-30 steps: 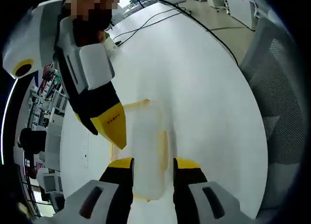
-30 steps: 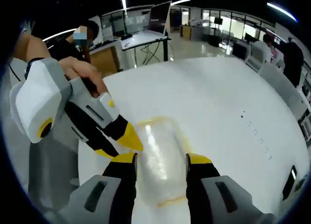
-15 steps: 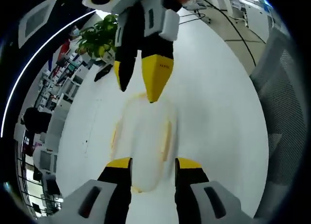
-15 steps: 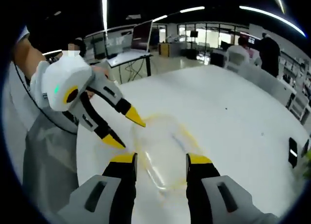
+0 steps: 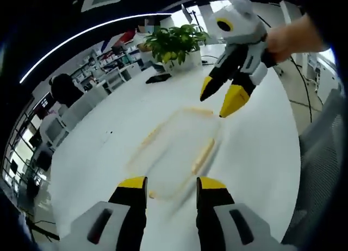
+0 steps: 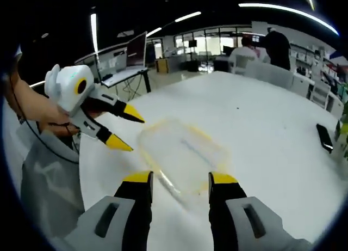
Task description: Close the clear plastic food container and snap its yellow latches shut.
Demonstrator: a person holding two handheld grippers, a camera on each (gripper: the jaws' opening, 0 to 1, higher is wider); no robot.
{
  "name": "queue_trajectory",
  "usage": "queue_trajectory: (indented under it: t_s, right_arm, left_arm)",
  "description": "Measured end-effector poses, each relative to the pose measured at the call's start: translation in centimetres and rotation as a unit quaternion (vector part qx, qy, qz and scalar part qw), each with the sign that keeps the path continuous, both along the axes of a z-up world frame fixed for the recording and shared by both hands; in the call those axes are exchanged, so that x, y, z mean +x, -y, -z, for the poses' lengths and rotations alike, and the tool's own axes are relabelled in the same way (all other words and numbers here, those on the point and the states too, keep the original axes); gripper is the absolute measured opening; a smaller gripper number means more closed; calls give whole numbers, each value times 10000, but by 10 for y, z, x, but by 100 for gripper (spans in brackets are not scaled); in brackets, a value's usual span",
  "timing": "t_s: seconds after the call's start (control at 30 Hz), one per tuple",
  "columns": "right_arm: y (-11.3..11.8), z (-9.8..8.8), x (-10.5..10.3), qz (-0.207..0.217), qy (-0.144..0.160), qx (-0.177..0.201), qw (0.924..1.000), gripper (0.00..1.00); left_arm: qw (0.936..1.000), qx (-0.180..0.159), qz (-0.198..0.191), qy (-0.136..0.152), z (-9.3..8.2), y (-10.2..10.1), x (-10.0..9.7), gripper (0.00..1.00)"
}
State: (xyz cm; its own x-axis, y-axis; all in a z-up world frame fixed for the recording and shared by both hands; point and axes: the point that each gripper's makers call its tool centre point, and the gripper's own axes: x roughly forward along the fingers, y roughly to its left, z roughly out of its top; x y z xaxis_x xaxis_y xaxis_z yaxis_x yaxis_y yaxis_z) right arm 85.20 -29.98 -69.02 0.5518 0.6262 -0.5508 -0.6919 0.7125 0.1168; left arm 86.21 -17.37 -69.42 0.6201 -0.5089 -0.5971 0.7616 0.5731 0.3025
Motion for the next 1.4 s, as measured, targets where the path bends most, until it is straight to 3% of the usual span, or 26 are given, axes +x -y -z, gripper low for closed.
queue_trajectory:
  t_s: [0.1,0.2,0.3,0.43,0.73,0.9,1.1,1.4]
  right_arm:
    - [8,7,1,238,87,-28,9997,38]
    - [12,21,-2,454,-94,46,9989,39]
    - [17,39,-4,584,-207,-139,9980,39]
    - [15,50,-5,669,-374,-30,9971,38]
    - [7,65,-1,606,-438,-186,9970,35]
    - [6,66,4,659,-416,-200,9968,30]
    - [0,65,4,468,-331,-236,9981,22]
    - [0,65,4,374,-250,-392,9982,21]
  left_arm:
    - [9983,-346,-426,-186,7,-10,0,29]
    - [9952,-522,-699,-439,19,-16,1,30]
    - [9919,-583,-880,-708,32,-20,1,31]
    - [9893,-575,-990,-899,46,-23,4,31]
    - [9873,-653,-1007,-1038,53,-18,9,30]
    - [9879,-689,-921,-1044,54,-13,9,22]
    - [9886,-674,-882,-1017,53,-9,9,21]
    - [9895,-592,-882,-976,55,-10,9,21]
